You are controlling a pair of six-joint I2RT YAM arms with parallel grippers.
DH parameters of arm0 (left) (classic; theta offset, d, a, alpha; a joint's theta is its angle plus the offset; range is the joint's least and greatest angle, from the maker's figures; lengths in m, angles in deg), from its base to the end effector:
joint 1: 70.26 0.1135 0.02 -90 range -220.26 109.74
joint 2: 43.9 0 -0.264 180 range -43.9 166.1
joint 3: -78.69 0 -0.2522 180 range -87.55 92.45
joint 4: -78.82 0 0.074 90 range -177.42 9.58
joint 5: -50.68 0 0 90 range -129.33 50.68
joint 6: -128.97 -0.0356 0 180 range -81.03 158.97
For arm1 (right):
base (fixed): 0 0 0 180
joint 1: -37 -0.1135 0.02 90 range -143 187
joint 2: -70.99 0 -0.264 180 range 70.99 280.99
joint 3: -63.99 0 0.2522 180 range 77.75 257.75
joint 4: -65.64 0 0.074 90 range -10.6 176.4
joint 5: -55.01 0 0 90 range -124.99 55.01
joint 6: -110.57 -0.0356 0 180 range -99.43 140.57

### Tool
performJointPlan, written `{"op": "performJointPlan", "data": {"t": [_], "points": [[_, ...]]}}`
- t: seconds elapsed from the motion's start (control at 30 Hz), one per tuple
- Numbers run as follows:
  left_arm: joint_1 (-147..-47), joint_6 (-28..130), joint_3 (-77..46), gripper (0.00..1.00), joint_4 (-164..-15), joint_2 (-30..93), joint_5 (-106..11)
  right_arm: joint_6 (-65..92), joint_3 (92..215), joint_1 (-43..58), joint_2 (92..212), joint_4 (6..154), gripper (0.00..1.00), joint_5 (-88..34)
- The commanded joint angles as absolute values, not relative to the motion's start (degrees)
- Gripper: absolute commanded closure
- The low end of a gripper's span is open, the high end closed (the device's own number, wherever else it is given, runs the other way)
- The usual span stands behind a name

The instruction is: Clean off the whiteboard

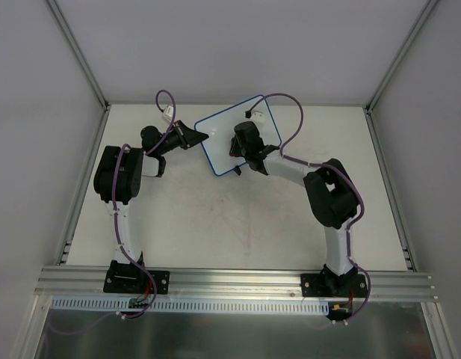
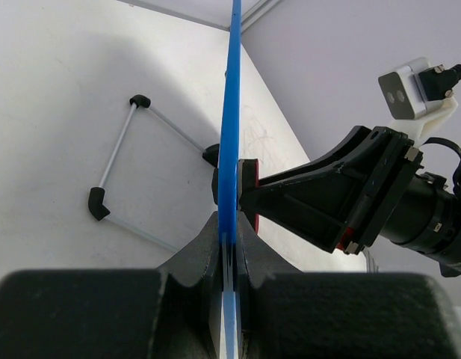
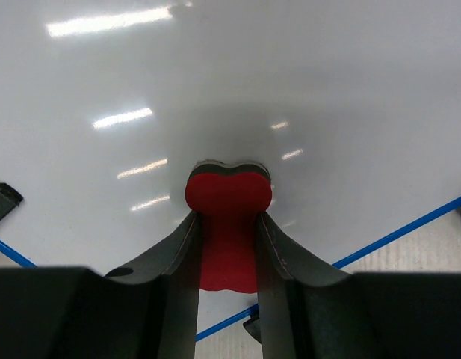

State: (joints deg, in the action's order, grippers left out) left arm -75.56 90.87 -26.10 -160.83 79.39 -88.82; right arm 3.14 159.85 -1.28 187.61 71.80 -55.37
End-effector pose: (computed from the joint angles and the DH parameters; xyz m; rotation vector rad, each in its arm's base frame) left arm 0.4242 -0.0665 0.1660 0.1719 1.5918 -1.3820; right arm 0.3765 0.2813 0.2115 -0.1453 2.0132 0.2565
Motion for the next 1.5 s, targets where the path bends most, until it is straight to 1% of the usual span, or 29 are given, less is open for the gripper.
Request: {"op": "performJointPlan", "data": {"t": [0.0, 0.1, 0.3, 0.33, 0.4, 0.6, 0.7, 0.8, 0.93, 1.1, 1.17, 1.27, 1.3, 1.33, 1.47], "points": [[-76.2, 90.2, -26.4, 1.0, -174.3, 75.9, -92.3, -4.0, 157.7, 0.9, 189.0, 68.3, 1.0, -55.8], [-76.2, 90.1, -26.6, 1.0, -174.3, 75.8, -92.3, -9.6, 154.1, 1.1, 188.2, 68.7, 1.0, -60.4], [-76.2, 90.1, -26.6, 1.0, -174.5, 75.6, -92.3, -19.1, 148.8, 1.2, 184.7, 73.9, 1.0, -70.0], [-76.2, 90.0, -26.7, 1.0, -174.5, 75.5, -92.3, -20.4, 148.2, 1.3, 184.2, 76.6, 1.0, -71.0], [-76.2, 90.0, -26.8, 1.0, -174.5, 75.5, -92.2, -25.9, 148.1, 2.5, 183.9, 79.1, 1.0, -70.7], [-76.2, 90.0, -26.9, 1.0, -174.6, 75.5, -92.3, -29.6, 147.2, 3.8, 184.1, 80.8, 1.0, -68.4], [-76.2, 90.0, -26.8, 1.0, -174.6, 75.4, -92.4, -28.0, 147.3, 3.4, 182.8, 80.8, 1.0, -69.7], [-76.2, 90.0, -26.9, 1.0, -174.6, 75.4, -92.4, -25.3, 148.5, 2.1, 180.9, 85.7, 1.0, -73.5], [-76.2, 90.0, -27.0, 1.0, -174.6, 75.5, -92.1, -22.3, 147.5, 0.4, 174.5, 93.3, 1.0, -76.4], [-76.1, 90.3, -27.0, 0.98, -174.5, 75.6, -91.9, -13.6, 143.9, -1.7, 168.7, 95.4, 1.0, -71.6], [-76.1, 90.4, -27.0, 0.98, -174.5, 75.6, -91.7, -11.0, 143.6, -2.7, 167.4, 98.5, 1.0, -70.1], [-76.1, 90.5, -27.0, 0.98, -174.5, 75.6, -91.6, -7.4, 145.6, -4.8, 167.8, 105.6, 1.0, -65.8], [-76.1, 90.6, -27.0, 0.98, -174.5, 75.5, -91.6, -5.9, 145.7, -6.1, 168.4, 105.9, 1.0, -62.3], [-76.1, 90.6, -27.0, 0.98, -174.5, 75.6, -91.5, -2.9, 145.9, -6.8, 168.8, 107.6, 1.0, -61.1], [-76.1, 91.0, -26.9, 0.98, -174.6, 75.6, -91.5, -0.6, 144.0, -11.2, 169.3, 109.0, 1.0, -58.7]]}}
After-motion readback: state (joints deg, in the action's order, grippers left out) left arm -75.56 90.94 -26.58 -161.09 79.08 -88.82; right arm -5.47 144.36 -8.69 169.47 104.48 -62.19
